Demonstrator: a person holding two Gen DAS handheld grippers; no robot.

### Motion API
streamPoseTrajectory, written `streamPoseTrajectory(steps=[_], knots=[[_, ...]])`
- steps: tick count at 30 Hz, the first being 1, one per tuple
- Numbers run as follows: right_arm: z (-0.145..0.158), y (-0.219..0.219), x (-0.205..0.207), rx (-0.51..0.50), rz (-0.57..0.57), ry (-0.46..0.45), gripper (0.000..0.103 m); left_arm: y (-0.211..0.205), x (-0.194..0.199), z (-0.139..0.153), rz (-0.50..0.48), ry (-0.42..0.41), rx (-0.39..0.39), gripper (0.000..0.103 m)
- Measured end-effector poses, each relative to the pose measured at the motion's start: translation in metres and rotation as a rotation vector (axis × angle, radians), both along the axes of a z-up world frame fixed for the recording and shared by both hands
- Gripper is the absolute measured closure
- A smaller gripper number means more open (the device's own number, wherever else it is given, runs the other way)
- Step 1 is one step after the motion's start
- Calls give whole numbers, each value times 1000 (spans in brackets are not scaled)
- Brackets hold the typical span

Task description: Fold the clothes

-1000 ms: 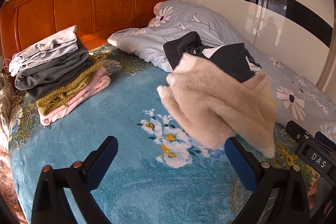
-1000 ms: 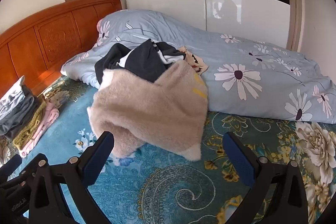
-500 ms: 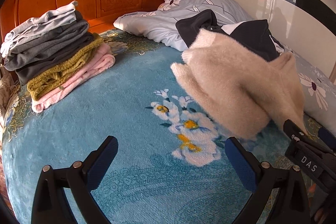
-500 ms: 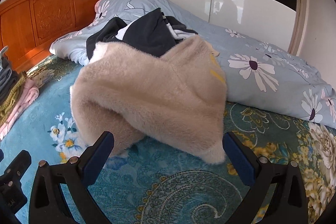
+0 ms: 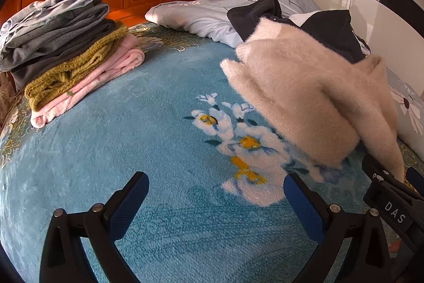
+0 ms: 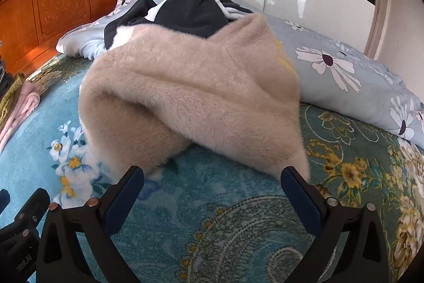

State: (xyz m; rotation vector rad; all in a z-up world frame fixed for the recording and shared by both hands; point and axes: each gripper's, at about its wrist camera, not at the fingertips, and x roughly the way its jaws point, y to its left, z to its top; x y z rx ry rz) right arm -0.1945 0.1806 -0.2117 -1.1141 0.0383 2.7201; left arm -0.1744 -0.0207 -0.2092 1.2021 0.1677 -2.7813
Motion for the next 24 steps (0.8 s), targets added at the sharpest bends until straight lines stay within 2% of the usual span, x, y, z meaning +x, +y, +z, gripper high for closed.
streamPoseTrajectory(steps=[8,14,17,20,21,24], knots=[[5,-8,0,11,16,0,0,4,1,5,-31,0,0,0],[7,-8,-4,6,52,-23,0,-5,12,10,-73,-37,28,0],[8,-4,-15,44,99,-36,0,-14,26,16,-92,-40,37,0],[11,-4,-33,105,153,-34,0,-24,38,20,-91,-46,99,0],[11,-8,-42,141,180,-42,2,-28,43,22,-91,-43,126,0],[7,-21,-67,251,246,-84,24,-38,57,29,-71,-32,190,0]])
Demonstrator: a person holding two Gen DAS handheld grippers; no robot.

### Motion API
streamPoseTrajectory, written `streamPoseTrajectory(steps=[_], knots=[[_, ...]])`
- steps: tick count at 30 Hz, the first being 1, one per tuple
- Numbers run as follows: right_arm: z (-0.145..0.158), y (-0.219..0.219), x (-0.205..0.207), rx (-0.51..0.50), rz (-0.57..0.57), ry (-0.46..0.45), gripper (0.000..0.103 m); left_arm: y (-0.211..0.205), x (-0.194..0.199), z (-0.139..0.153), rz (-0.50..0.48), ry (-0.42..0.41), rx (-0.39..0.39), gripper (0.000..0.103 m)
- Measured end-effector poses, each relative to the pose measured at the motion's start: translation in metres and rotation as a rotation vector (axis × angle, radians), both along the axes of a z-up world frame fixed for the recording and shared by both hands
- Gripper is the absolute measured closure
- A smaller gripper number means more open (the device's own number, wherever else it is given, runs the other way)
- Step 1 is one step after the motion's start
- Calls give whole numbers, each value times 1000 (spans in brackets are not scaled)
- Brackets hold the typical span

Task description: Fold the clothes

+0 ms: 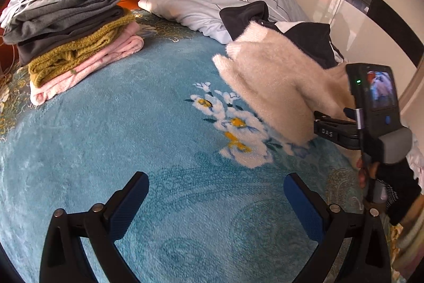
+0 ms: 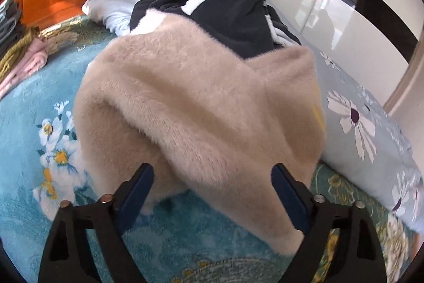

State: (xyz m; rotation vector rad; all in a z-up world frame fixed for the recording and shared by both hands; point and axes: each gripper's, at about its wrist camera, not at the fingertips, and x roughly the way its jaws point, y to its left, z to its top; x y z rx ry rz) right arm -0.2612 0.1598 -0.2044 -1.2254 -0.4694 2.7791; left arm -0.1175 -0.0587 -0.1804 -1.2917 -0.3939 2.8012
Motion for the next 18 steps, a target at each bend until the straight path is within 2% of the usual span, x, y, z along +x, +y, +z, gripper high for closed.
streamPoseTrajectory(steps=[1,2,4,6,10,15,18], knots=[[-4,-5,-8,50,13,-19,31,-4,5,3,12,1,16,0],[-8,-8,-15,89,28,-39,33,-8,10,5,22,3,32,0],[-12,-11,-25,128,44,-87,46,-19,21,12,55,6,46,0],[-9,-11,-31,118,45,-126,62,-31,32,19,101,8,69,1],[18,0,-31,50,1,-117,82,-53,52,34,158,7,137,1],[67,12,-19,-2,-22,-59,86,-62,72,60,172,33,174,1],[98,12,0,4,-10,0,88,-65,86,81,178,66,191,1]])
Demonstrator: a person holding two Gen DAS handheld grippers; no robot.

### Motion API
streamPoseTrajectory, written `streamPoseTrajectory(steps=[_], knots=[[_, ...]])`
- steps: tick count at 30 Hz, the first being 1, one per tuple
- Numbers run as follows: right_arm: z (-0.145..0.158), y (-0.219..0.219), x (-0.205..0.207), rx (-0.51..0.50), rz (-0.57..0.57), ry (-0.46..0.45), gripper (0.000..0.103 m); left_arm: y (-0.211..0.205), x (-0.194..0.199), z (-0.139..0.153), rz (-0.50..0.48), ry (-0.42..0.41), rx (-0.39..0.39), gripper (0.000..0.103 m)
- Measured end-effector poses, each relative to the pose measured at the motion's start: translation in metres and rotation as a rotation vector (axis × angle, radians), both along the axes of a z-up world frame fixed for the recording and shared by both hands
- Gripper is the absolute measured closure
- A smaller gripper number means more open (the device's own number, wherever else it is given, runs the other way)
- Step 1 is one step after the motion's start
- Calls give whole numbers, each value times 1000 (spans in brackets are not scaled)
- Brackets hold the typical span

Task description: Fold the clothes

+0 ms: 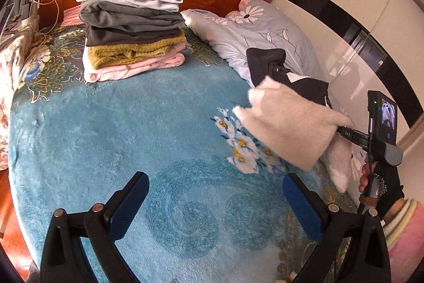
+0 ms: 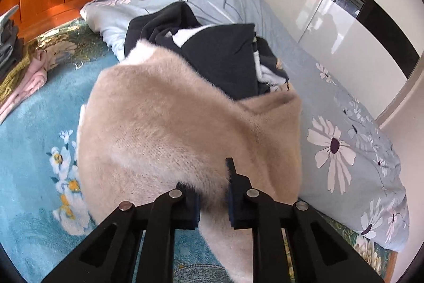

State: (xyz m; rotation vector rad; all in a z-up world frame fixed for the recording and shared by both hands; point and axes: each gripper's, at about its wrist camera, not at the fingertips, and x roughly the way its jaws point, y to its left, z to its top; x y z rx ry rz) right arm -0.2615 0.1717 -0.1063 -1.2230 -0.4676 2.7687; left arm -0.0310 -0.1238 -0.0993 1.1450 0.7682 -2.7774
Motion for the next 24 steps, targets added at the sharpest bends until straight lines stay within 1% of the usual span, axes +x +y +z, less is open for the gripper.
streamPoseTrajectory(steps=[4,6,10,14,17,20,21,23,24], knots=[[43,-1,30,-18,40,74,88,-1,20,31,0,51,-3,1],[64,0,52,-37,65,100,88,-2,32,47,-4,77,-5,1],[99,13,100,-109,107,136,88,-3,56,76,-8,133,-2,1],[132,40,158,-193,118,166,89,-1,75,94,-21,168,15,1],[155,70,204,-228,98,190,89,6,83,101,-52,185,18,1],[191,95,257,-181,77,243,89,15,86,102,-82,186,12,1],[203,98,273,-140,82,266,89,16,86,101,-88,179,21,1],[226,87,300,14,129,315,89,19,87,96,-98,160,46,1],[230,76,309,83,168,321,89,19,88,95,-99,149,49,1]])
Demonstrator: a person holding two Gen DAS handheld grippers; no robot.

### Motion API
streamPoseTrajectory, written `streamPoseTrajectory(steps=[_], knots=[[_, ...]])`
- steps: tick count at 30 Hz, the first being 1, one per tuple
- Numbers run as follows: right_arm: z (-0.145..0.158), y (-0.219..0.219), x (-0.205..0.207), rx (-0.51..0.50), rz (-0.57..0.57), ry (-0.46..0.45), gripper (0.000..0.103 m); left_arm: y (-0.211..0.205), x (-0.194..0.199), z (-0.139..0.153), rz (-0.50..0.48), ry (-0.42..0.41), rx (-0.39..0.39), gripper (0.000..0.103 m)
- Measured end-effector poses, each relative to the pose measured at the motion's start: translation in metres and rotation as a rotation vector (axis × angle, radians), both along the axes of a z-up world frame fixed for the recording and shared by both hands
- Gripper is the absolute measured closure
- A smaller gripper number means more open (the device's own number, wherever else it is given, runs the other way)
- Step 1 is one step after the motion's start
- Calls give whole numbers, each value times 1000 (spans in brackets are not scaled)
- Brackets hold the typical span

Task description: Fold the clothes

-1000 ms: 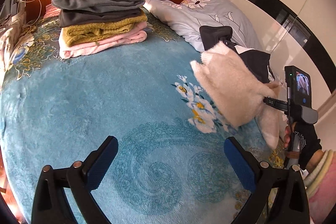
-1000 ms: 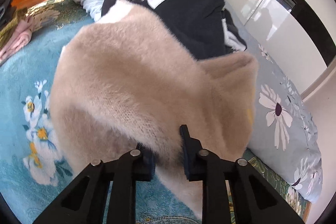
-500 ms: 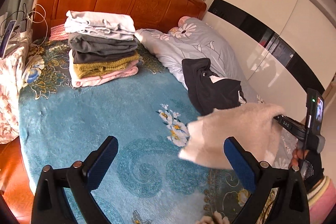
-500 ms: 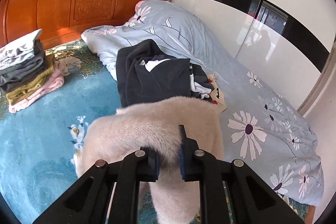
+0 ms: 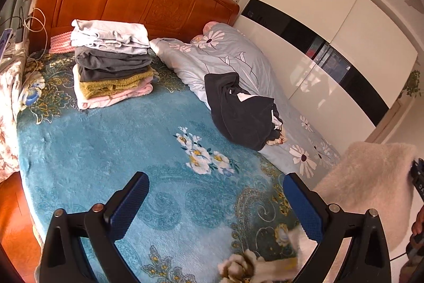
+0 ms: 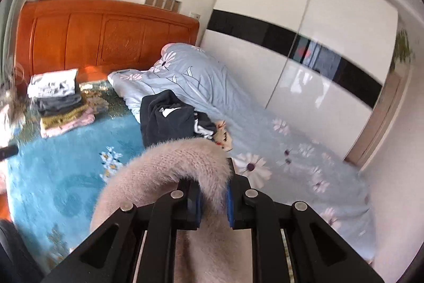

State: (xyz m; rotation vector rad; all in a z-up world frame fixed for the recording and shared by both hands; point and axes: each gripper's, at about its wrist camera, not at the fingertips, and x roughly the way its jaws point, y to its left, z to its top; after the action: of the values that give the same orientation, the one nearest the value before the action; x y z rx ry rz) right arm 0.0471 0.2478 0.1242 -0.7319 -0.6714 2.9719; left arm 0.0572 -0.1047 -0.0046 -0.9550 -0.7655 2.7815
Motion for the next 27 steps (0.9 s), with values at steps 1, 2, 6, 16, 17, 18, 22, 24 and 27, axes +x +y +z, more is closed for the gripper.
streamPoseTrajectory(steps=[1,2,6,16,17,18,22,24,27], knots=[[1,-12,4,63,39,0,88,0,1,-2,-2,-11,1,1],[-3,-25,5,116,79,-6,88,-1,3,-3,-2,-21,-4,1],[-63,-81,-23,174,228,-146,88,-25,14,-9,56,-56,2,0],[-254,-202,-102,-184,292,-644,87,-71,32,-42,153,-181,37,0],[-256,-213,-100,-142,298,-632,87,-69,30,-46,147,-194,39,0],[-258,-223,-98,-100,309,-621,85,-67,27,-49,141,-207,42,0],[-252,-223,-81,7,373,-570,75,-53,14,-61,94,-251,33,0],[-236,-204,-78,-68,376,-564,55,-41,8,-66,55,-265,22,0],[-202,-166,-72,-246,364,-533,44,-21,-1,-67,-7,-278,10,0]])
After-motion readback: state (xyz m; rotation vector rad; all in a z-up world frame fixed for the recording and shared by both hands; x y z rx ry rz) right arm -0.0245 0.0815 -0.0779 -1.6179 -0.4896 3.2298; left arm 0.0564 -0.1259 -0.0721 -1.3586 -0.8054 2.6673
